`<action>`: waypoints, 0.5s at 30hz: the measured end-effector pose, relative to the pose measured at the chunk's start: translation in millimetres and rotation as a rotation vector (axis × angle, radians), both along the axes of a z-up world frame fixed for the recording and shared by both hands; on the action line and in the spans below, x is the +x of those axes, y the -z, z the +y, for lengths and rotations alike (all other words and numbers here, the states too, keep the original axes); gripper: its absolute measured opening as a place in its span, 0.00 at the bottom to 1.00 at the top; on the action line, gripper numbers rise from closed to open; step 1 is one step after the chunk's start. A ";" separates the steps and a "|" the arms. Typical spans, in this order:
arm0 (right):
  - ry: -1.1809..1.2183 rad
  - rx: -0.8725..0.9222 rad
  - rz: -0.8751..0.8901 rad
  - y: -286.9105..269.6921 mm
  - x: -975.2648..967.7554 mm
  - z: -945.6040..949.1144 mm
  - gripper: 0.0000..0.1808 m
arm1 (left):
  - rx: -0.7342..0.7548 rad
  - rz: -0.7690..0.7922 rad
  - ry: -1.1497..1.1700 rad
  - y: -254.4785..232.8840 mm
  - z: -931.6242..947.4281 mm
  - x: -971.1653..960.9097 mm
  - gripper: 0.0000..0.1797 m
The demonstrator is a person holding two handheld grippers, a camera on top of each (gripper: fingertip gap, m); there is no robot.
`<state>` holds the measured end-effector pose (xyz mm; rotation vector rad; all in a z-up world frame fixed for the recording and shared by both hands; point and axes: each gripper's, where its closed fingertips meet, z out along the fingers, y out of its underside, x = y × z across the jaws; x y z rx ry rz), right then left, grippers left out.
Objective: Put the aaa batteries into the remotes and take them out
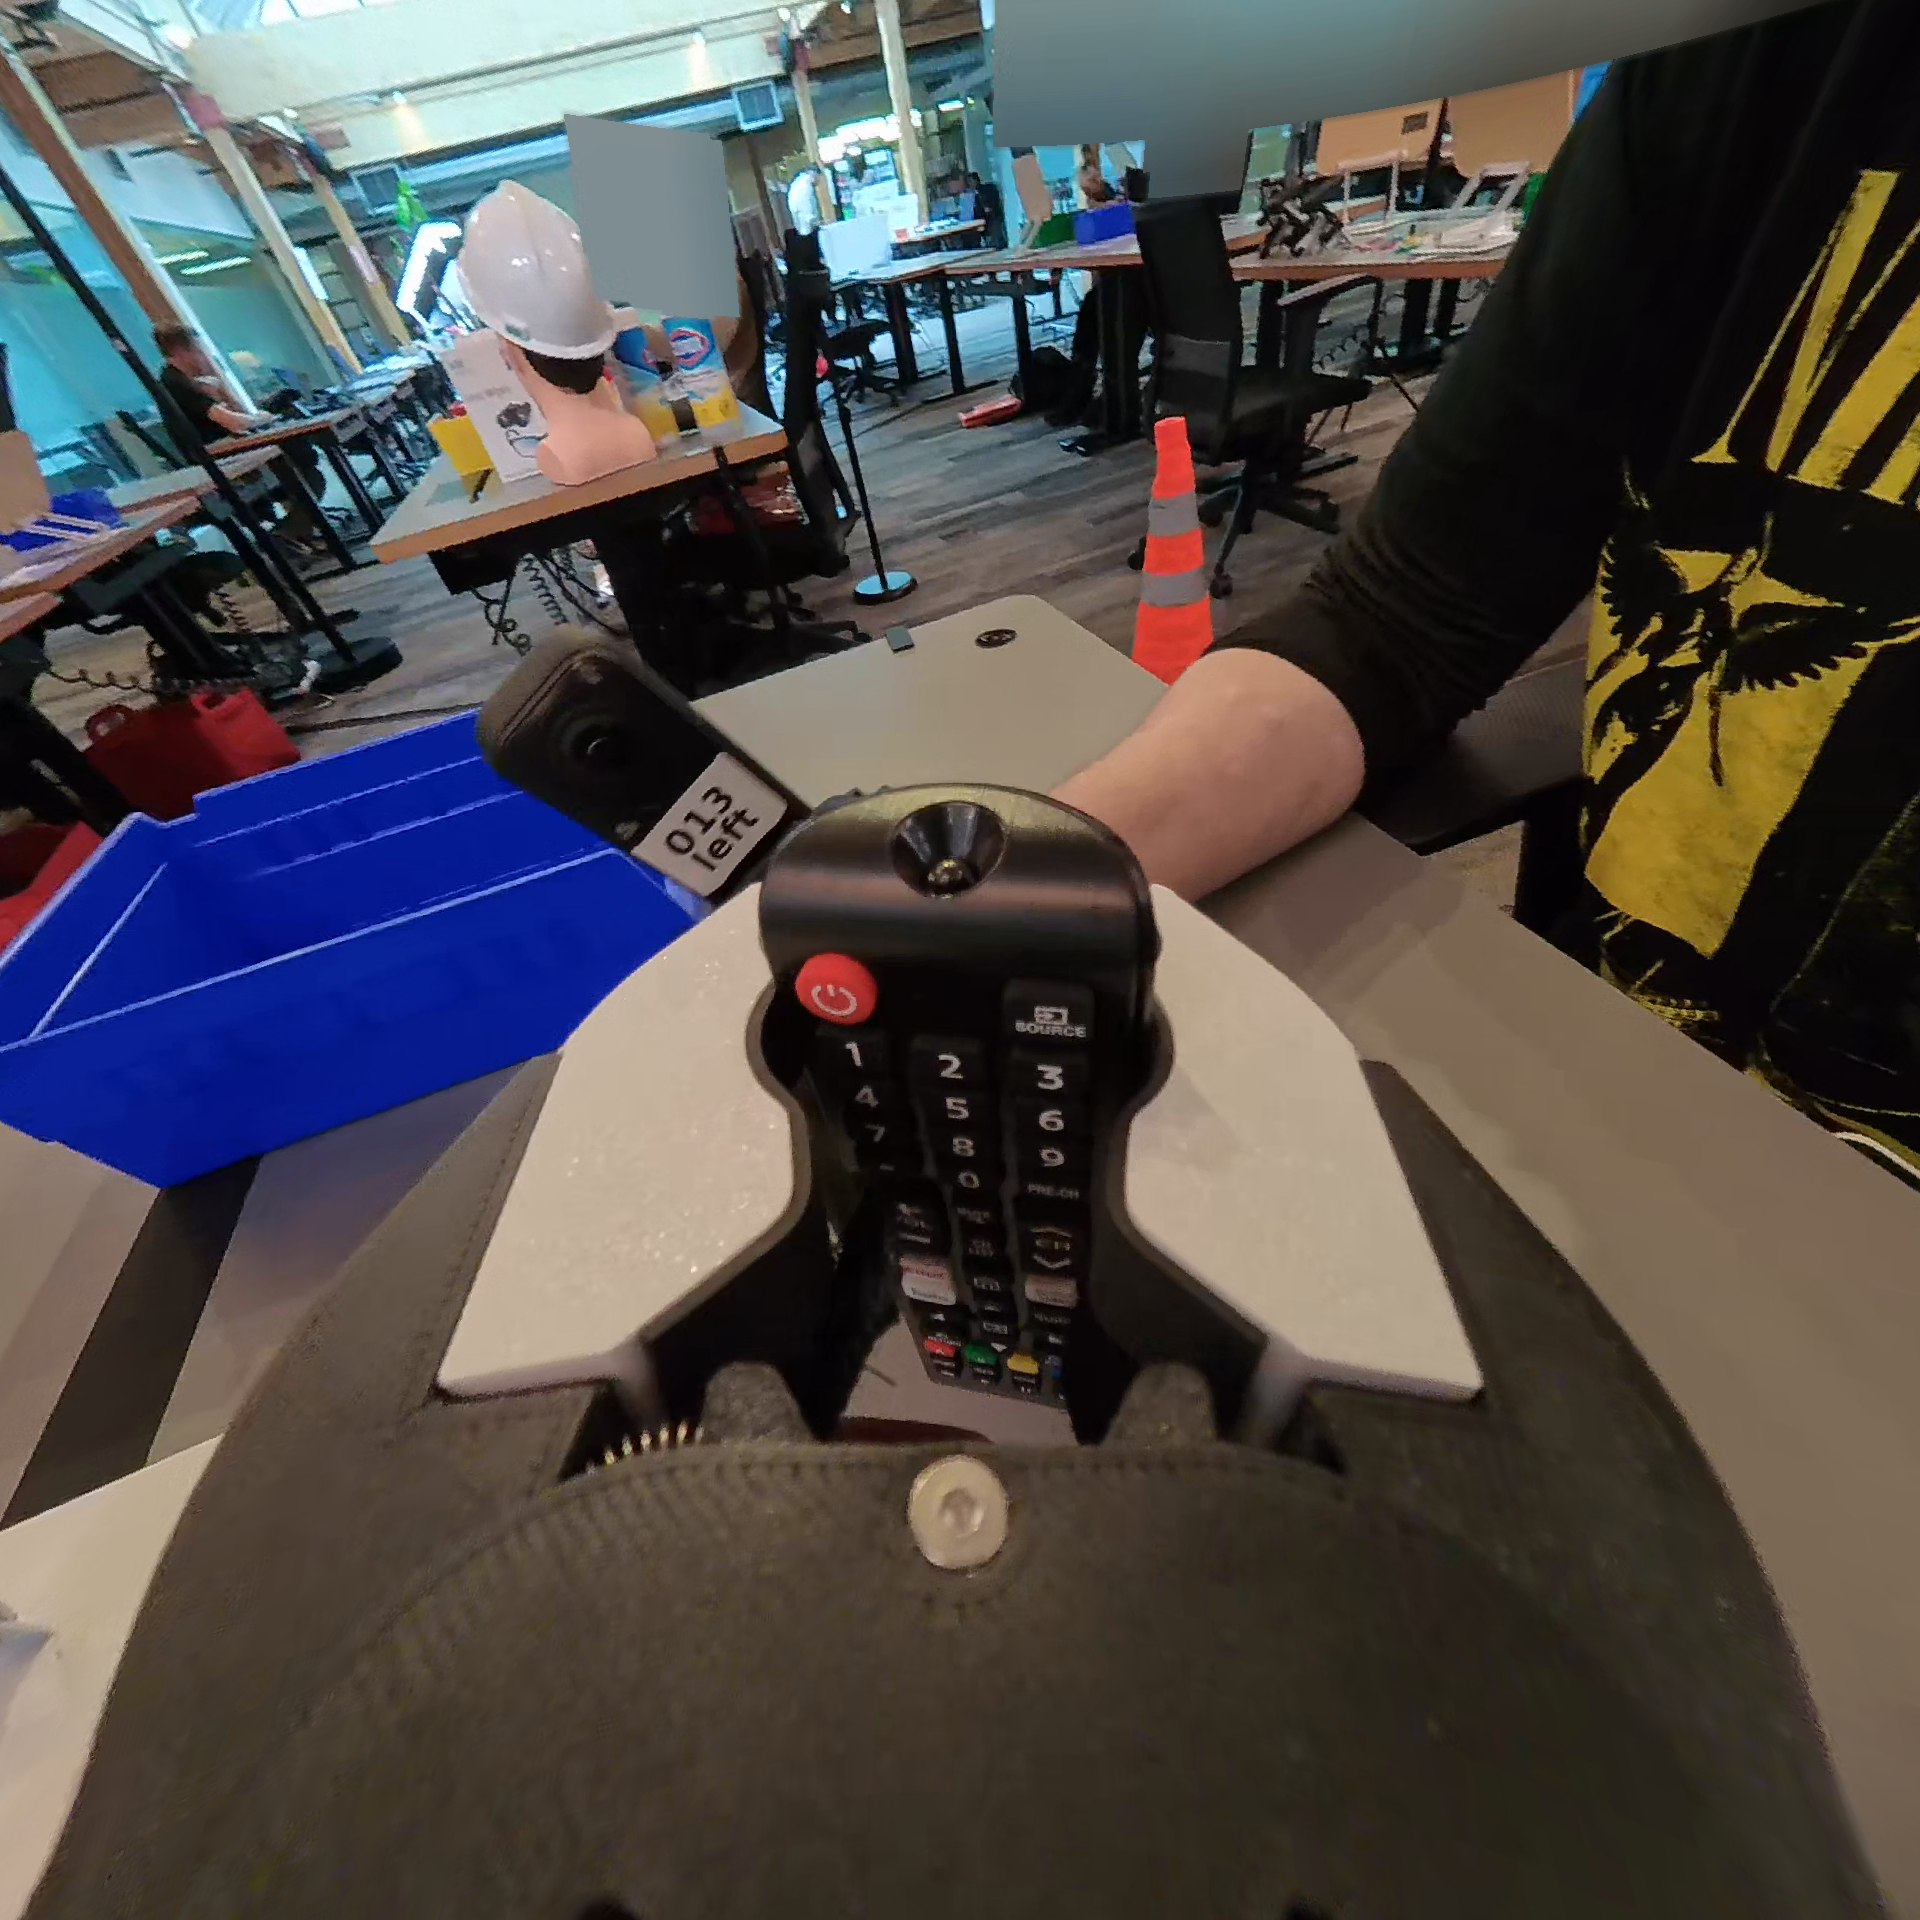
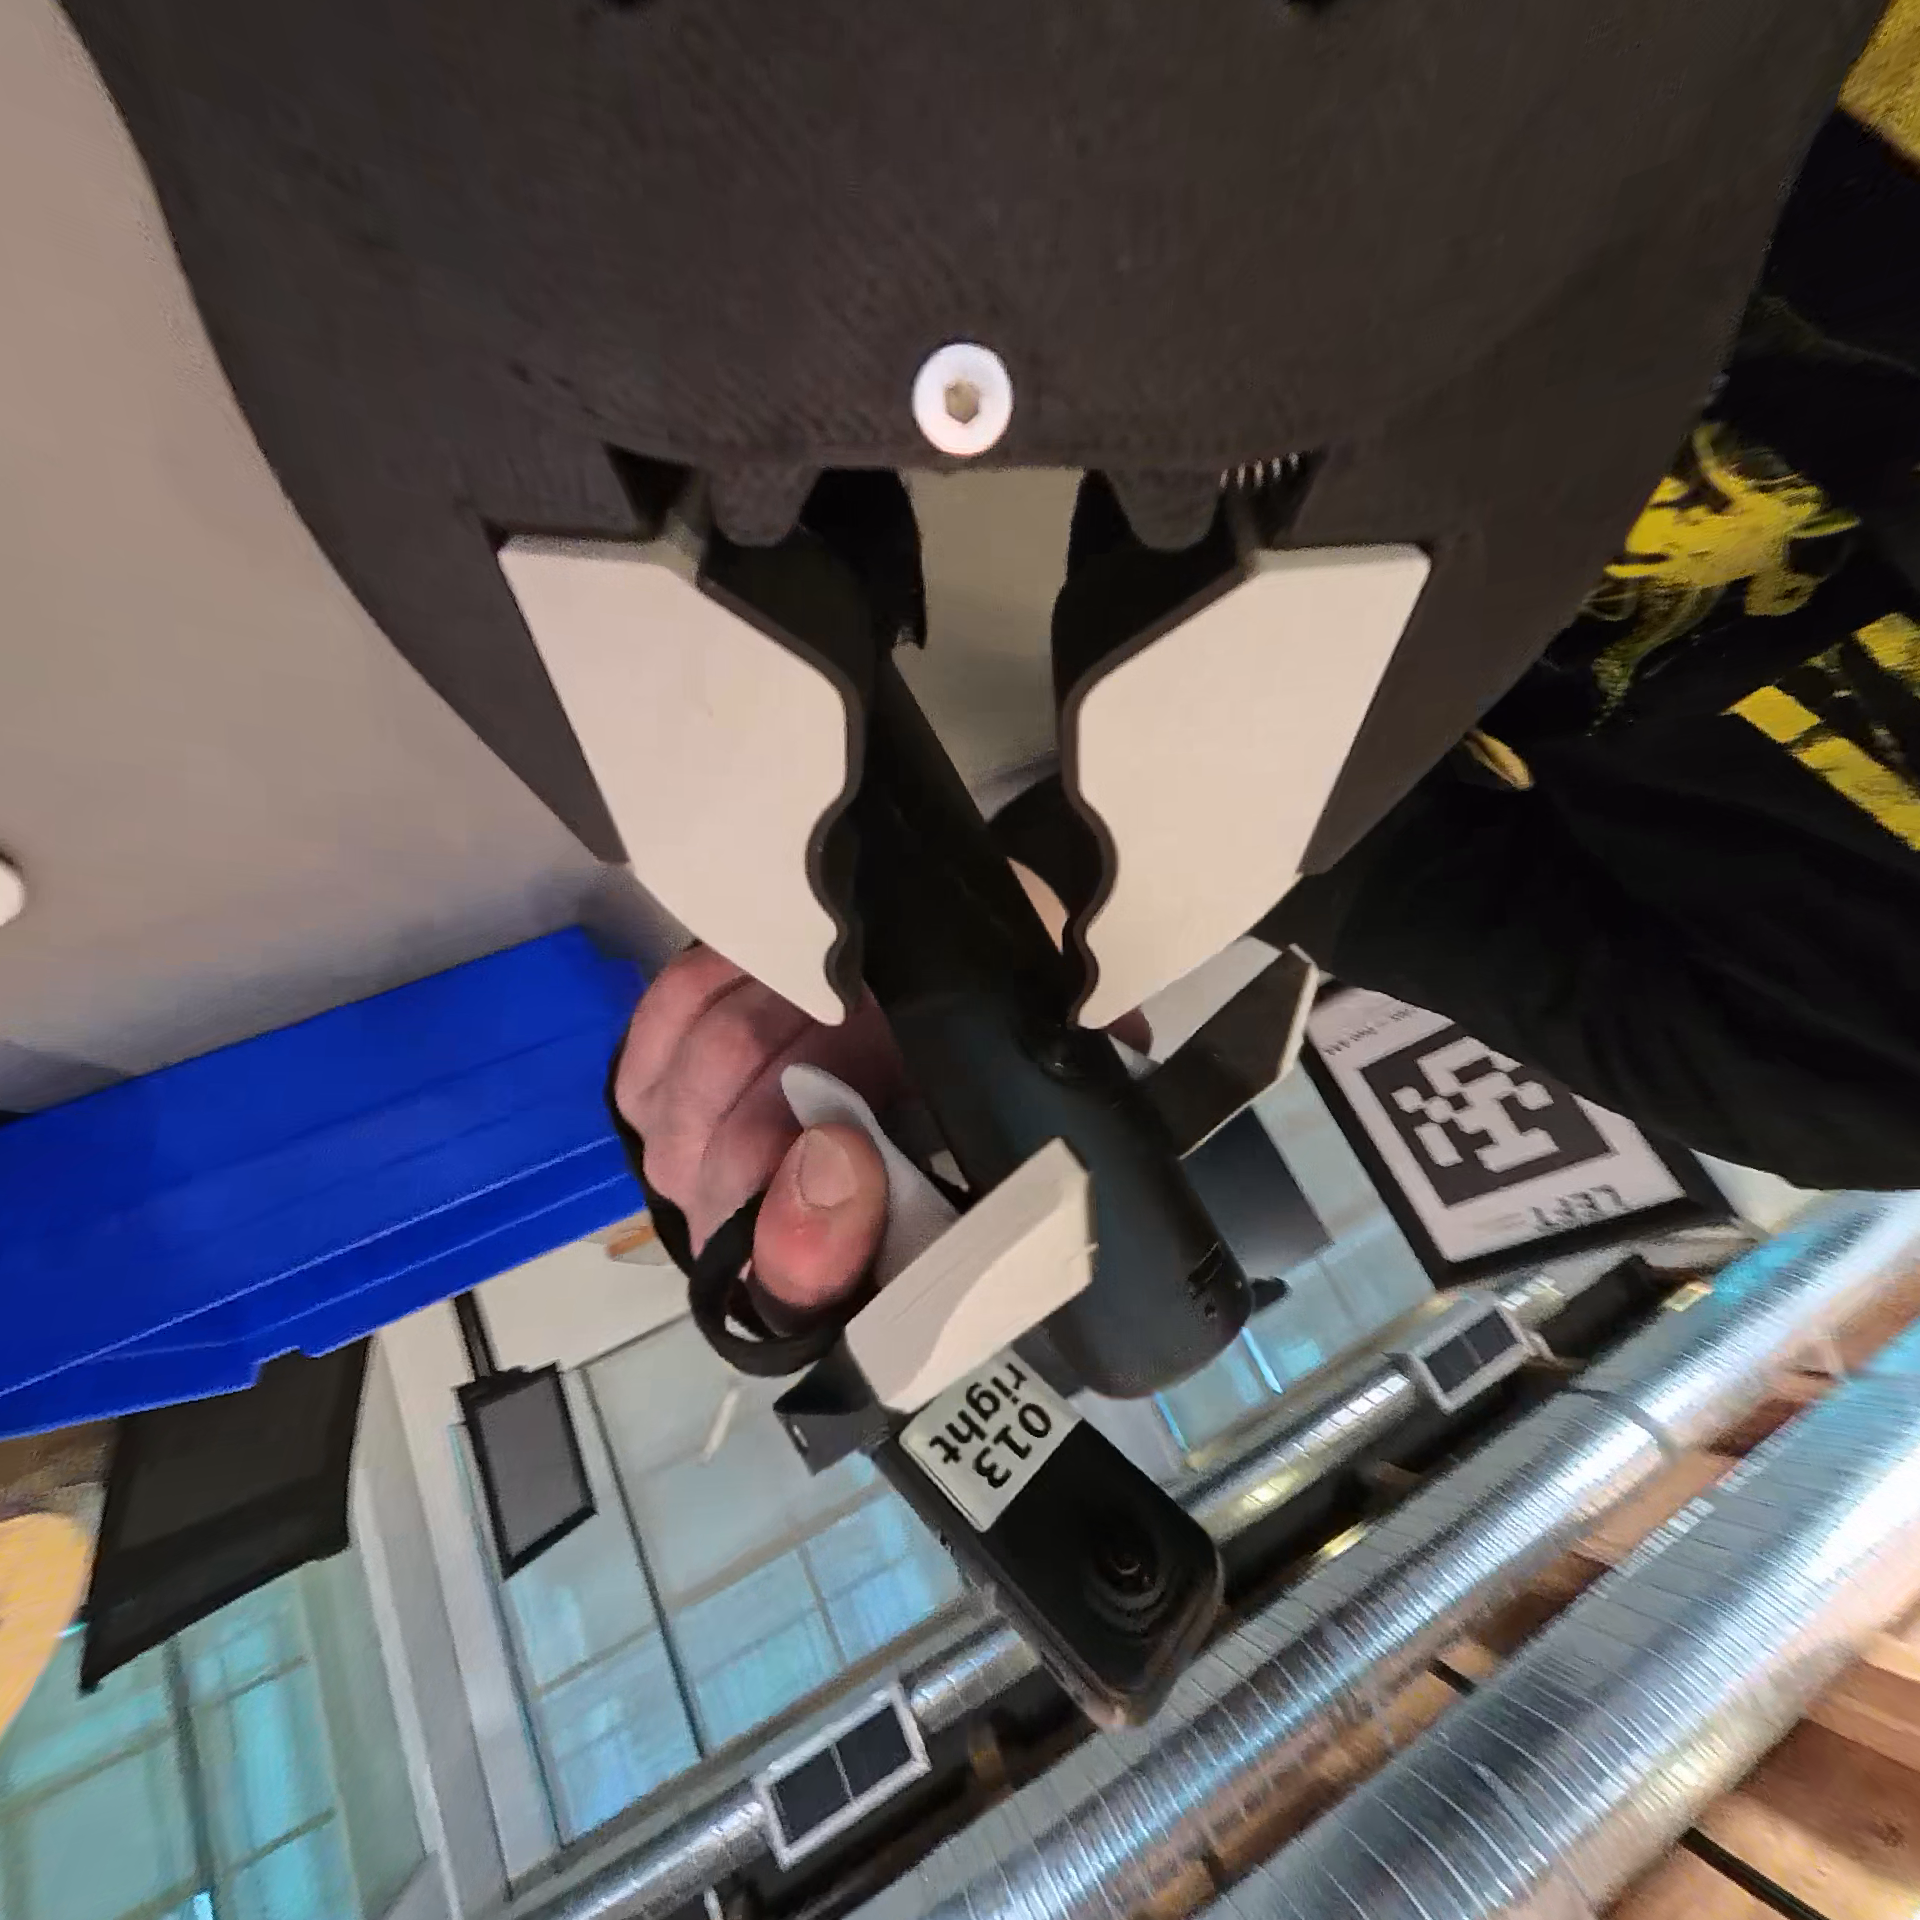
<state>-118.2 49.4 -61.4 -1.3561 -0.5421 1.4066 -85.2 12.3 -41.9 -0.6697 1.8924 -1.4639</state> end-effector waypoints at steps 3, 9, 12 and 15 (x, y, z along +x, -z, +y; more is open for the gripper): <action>-0.031 0.006 0.020 1.4 -1.5 -2.3 0.22 | 0.027 0.017 0.017 1.5 -5.4 -1.2 0.34; -0.047 0.047 -0.030 1.0 -7.3 -8.1 0.23 | 0.080 0.041 0.023 4.7 -9.7 -2.8 0.34; -0.058 0.040 -0.040 0.8 -6.3 -9.3 0.20 | 0.106 0.050 0.013 6.3 -8.1 -3.5 0.34; -0.056 0.036 -0.060 3.4 -2.6 -9.1 0.18 | 0.153 0.069 -0.011 11.8 -3.7 -3.8 0.34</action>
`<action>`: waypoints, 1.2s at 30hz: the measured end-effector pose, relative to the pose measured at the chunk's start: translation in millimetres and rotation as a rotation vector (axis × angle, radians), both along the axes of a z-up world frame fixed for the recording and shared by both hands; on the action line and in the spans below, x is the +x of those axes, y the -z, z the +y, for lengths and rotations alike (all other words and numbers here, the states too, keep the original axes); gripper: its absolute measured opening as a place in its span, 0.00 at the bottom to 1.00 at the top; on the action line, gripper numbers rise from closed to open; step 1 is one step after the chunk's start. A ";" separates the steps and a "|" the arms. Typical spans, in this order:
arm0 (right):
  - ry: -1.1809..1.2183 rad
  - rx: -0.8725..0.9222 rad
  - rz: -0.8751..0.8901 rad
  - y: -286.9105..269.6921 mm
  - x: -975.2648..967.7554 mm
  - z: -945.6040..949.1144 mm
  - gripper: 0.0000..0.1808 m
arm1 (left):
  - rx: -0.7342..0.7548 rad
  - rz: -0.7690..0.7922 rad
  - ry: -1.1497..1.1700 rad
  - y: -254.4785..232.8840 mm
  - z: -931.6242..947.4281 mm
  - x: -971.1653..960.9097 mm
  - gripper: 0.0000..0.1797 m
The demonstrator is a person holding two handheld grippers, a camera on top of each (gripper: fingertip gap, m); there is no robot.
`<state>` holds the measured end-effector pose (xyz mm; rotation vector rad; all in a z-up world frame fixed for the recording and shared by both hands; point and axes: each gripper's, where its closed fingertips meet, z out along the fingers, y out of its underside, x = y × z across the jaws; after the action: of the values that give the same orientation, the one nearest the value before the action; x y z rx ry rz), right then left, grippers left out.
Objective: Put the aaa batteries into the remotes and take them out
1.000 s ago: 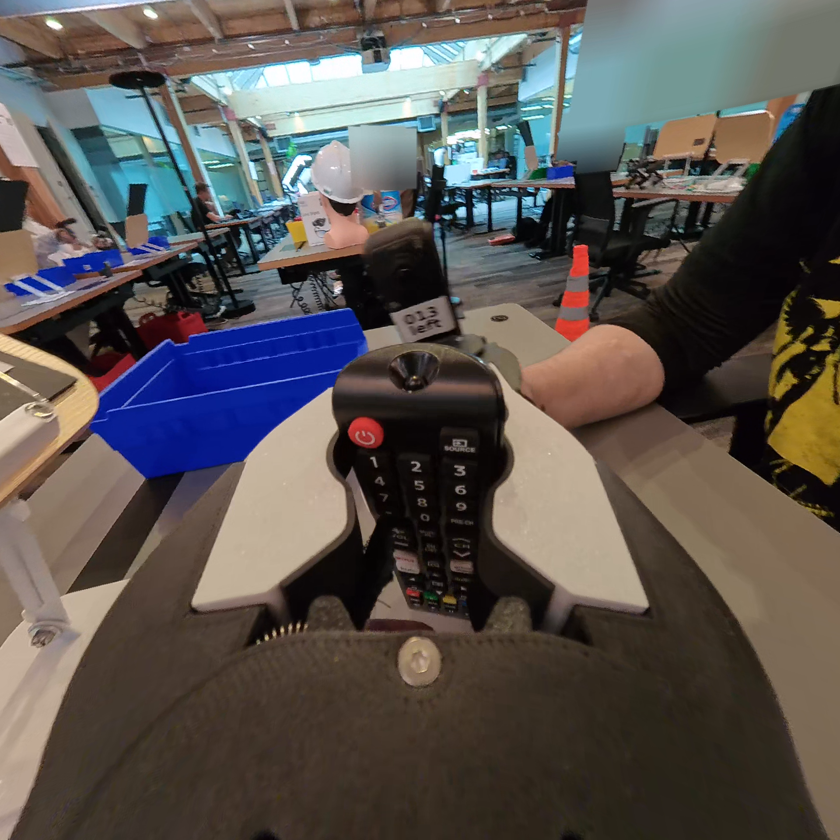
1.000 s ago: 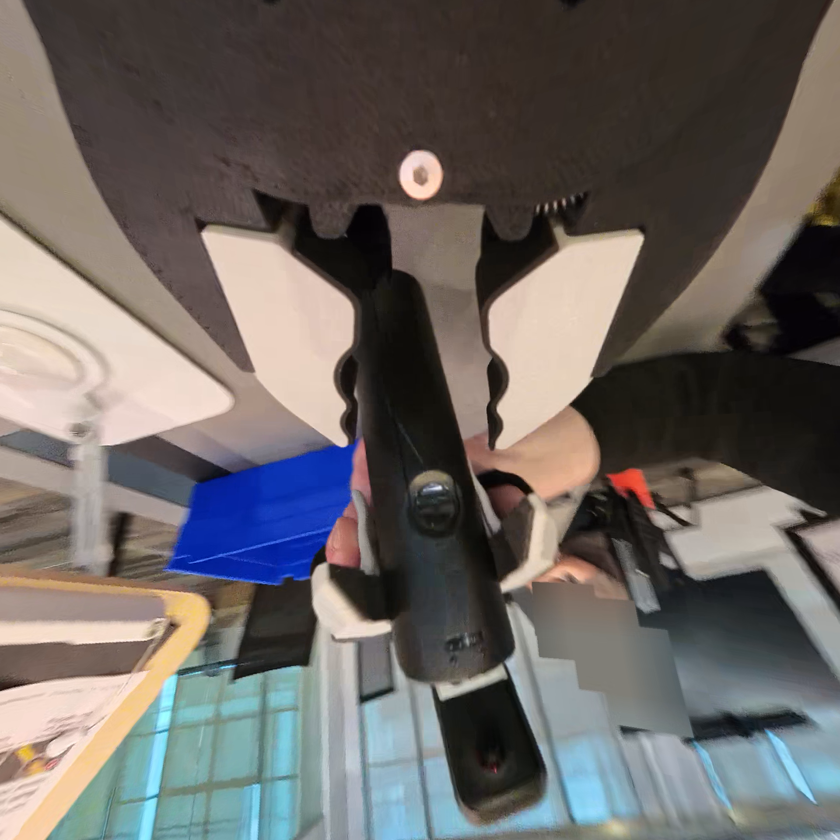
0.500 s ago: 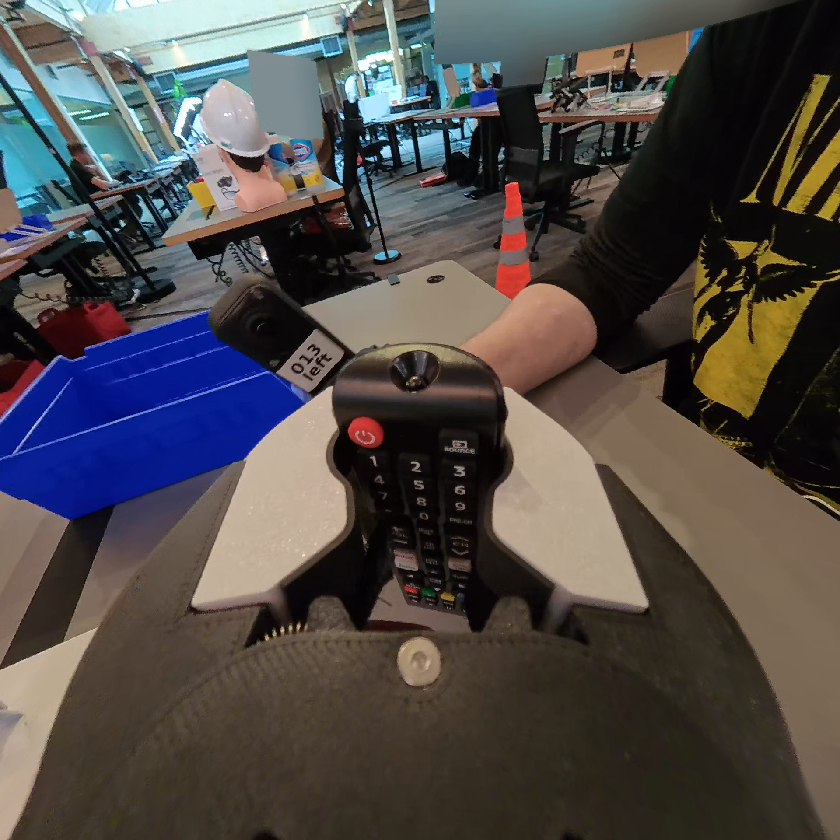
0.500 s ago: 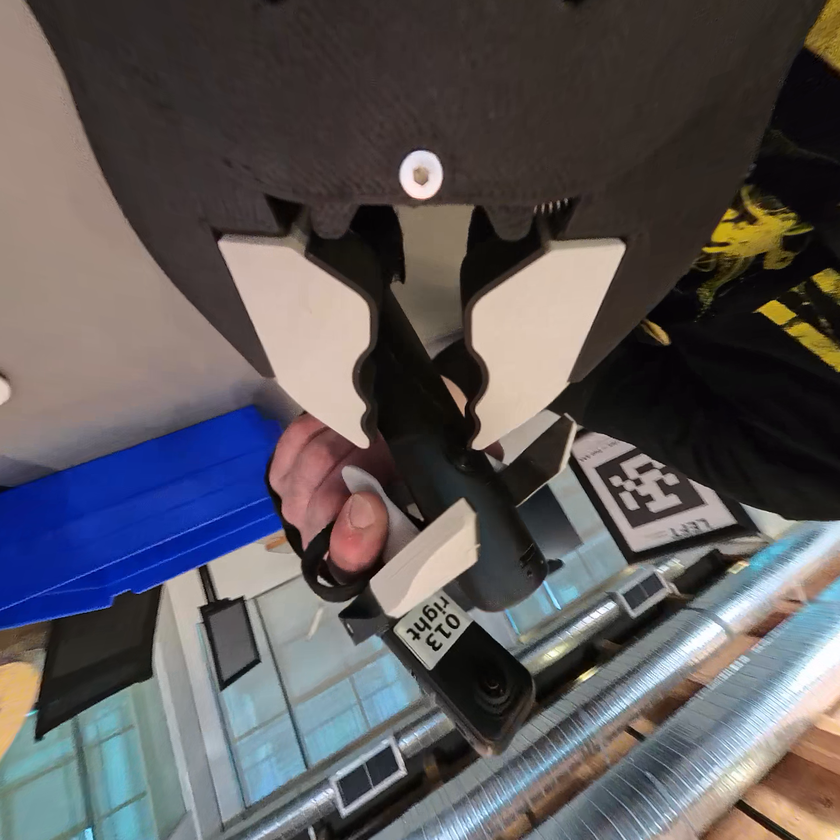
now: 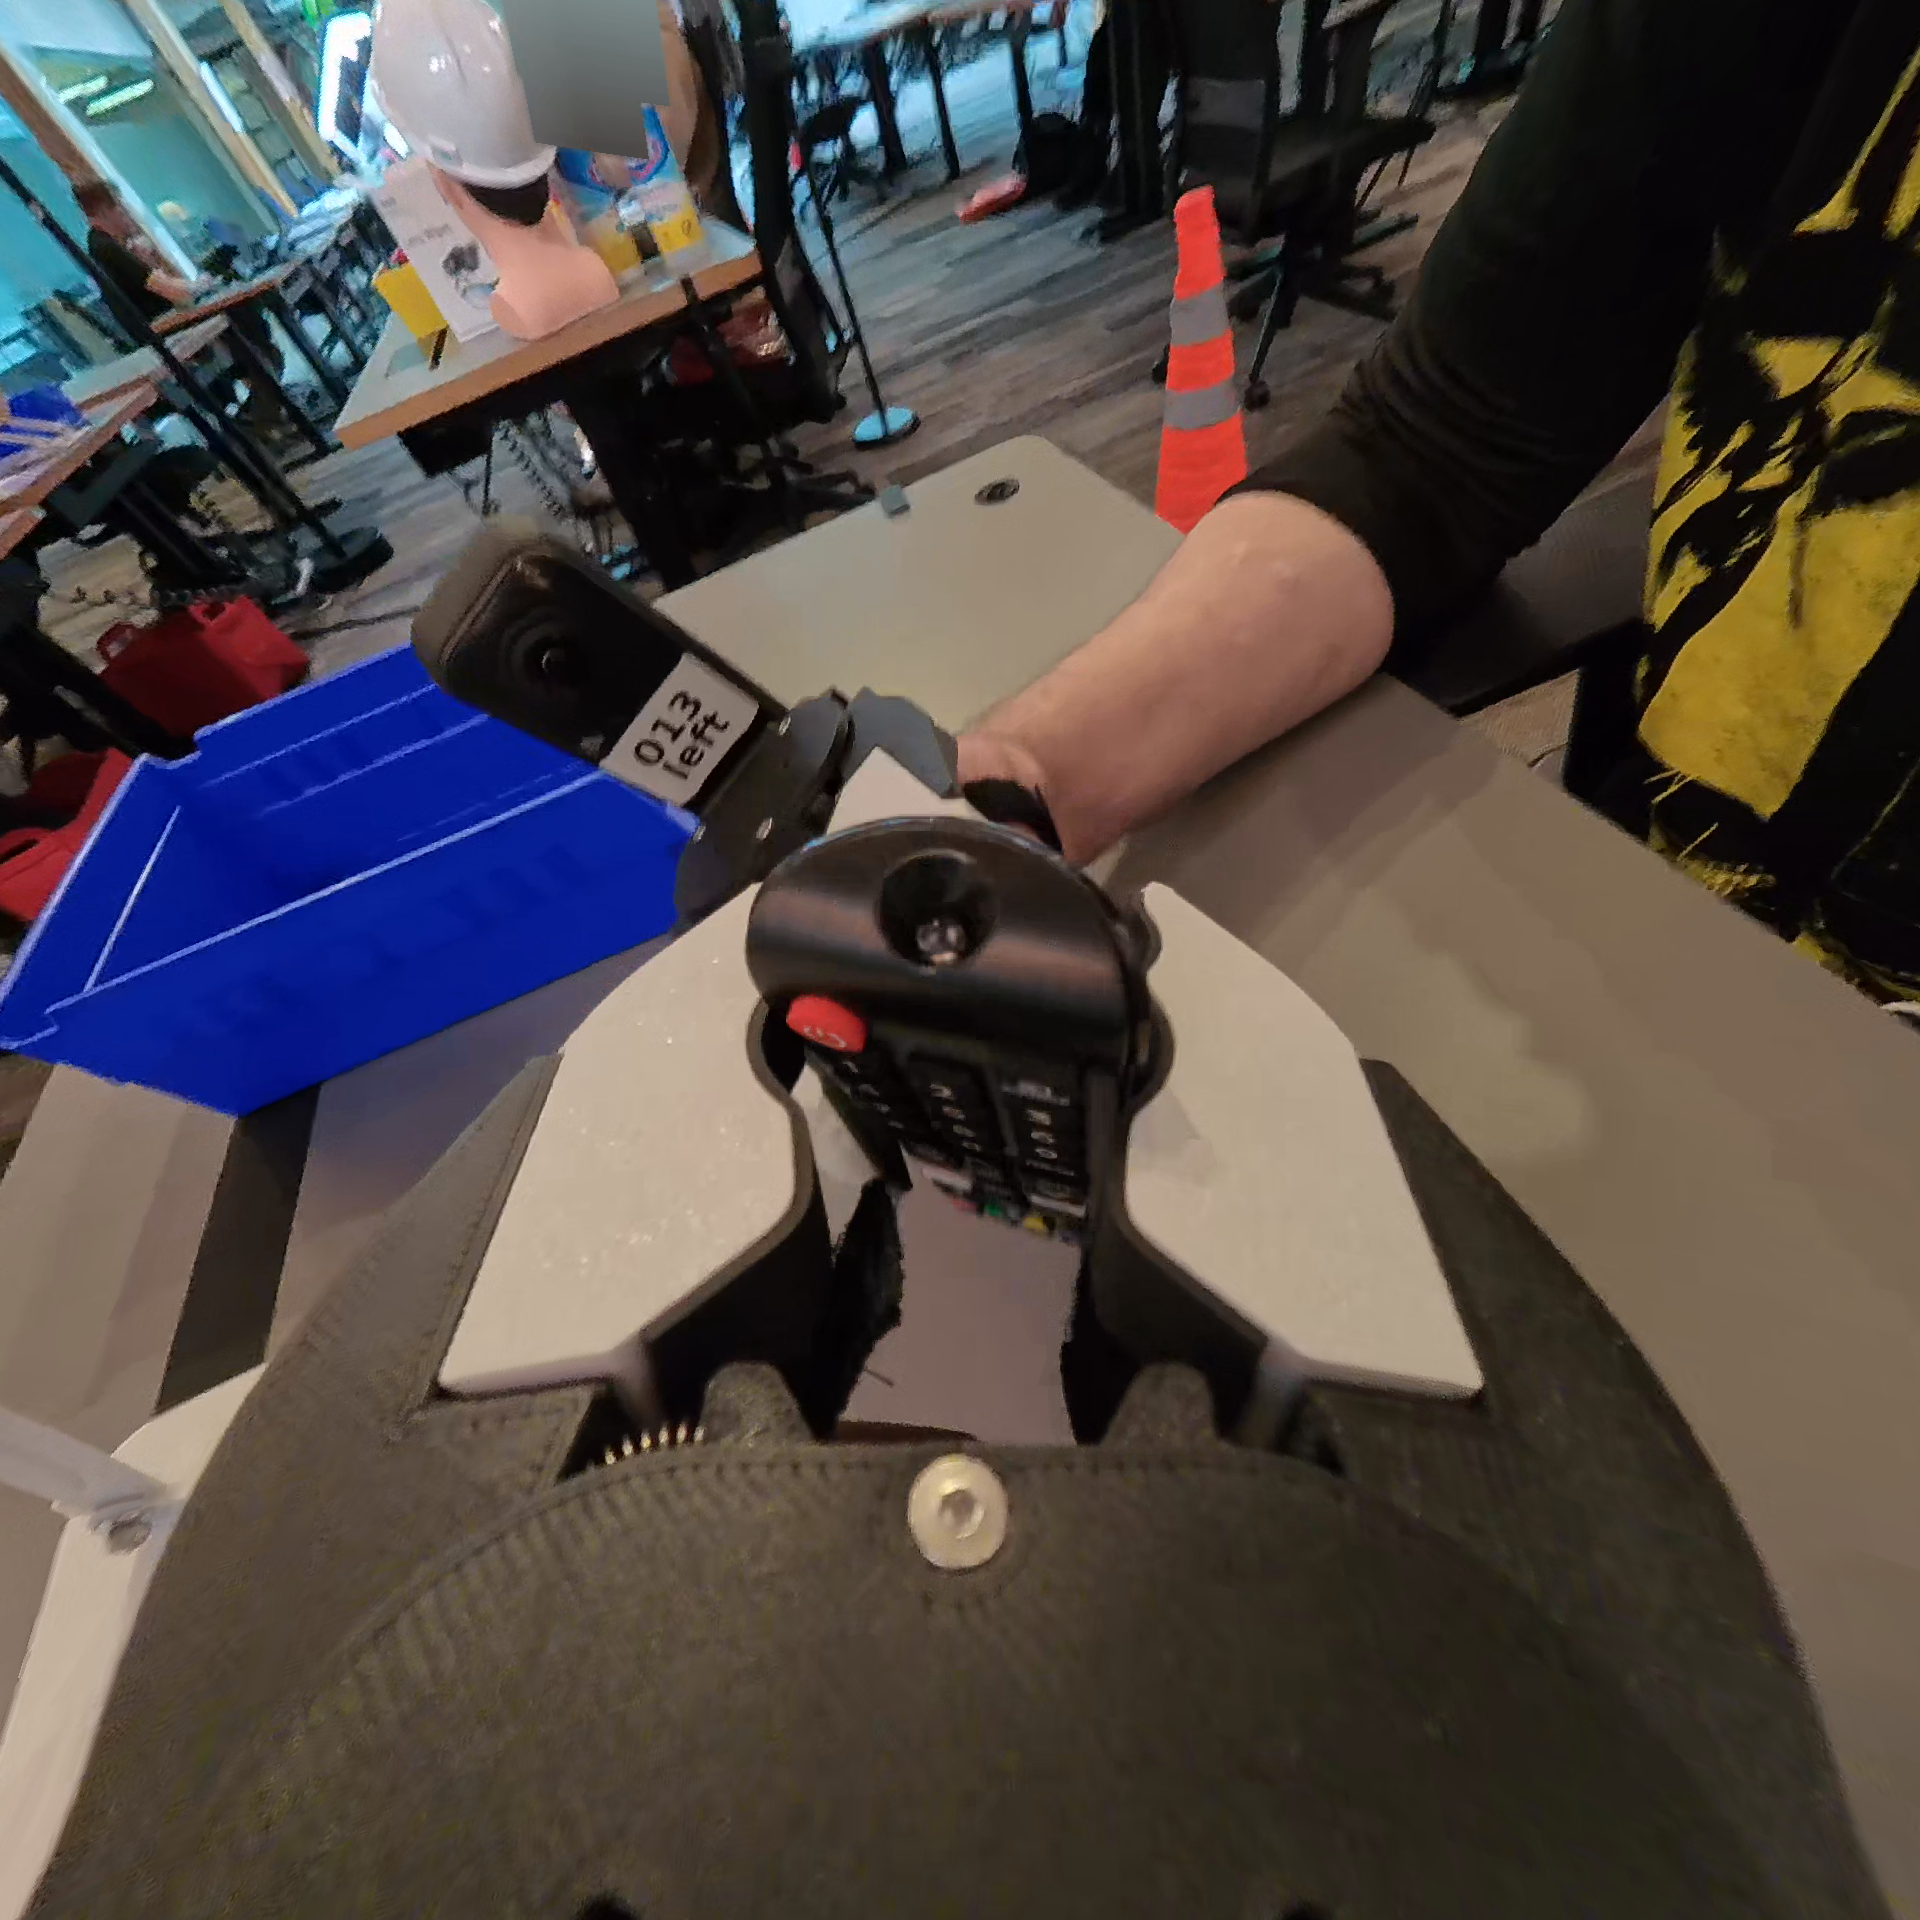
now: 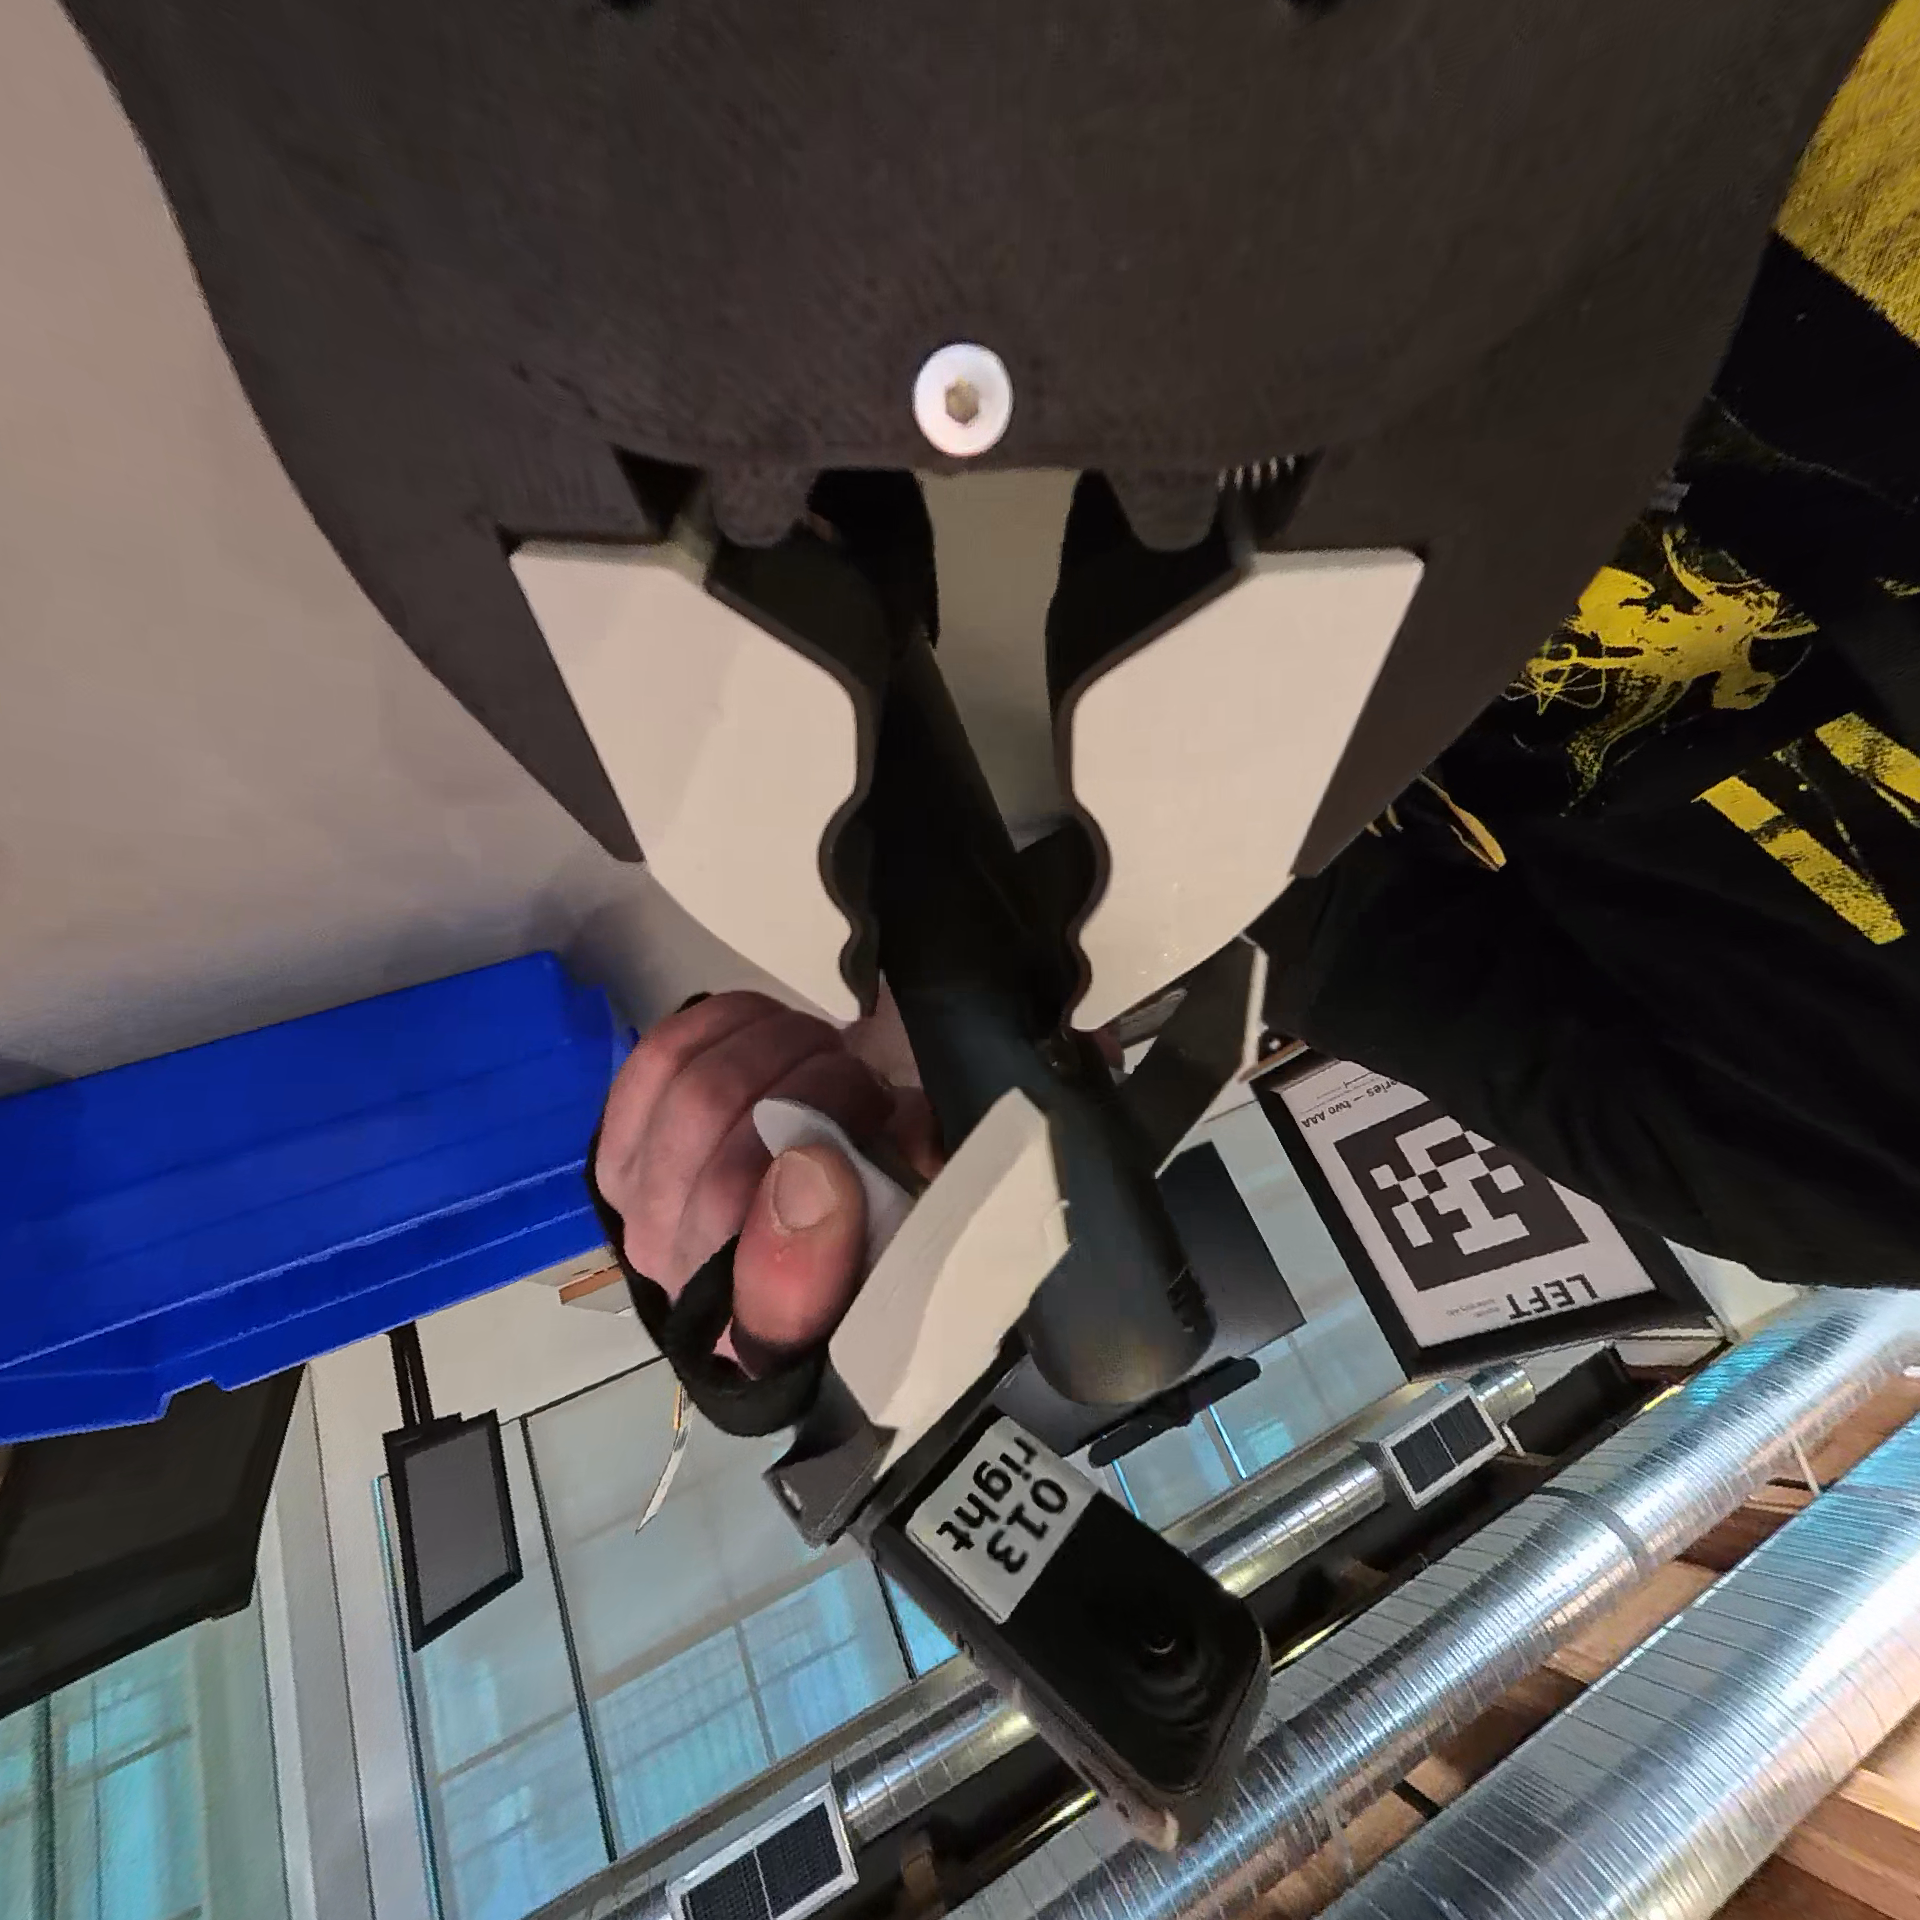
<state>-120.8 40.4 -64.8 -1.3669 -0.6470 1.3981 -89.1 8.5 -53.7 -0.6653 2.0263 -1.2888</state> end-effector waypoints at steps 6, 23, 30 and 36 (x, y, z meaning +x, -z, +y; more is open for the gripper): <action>-0.013 -0.058 -0.041 15.7 -3.4 3.5 0.20 | 0.065 0.060 -0.001 19.7 2.5 -1.4 0.33; -0.006 -0.076 -0.199 45.4 -18.3 10.8 0.17 | 0.023 0.082 0.021 46.6 10.1 -16.2 0.32; -0.010 -0.082 -0.249 48.0 -20.3 13.5 0.17 | -0.001 0.071 0.019 45.8 14.5 -19.2 0.32; -0.004 -0.091 -0.277 48.7 -21.4 14.2 0.17 | -0.004 0.066 0.020 45.5 15.7 -20.9 0.32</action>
<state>-142.1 54.6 -113.4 -1.6504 -0.7737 1.2650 -109.9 24.2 -99.3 -0.7000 2.0890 -1.2987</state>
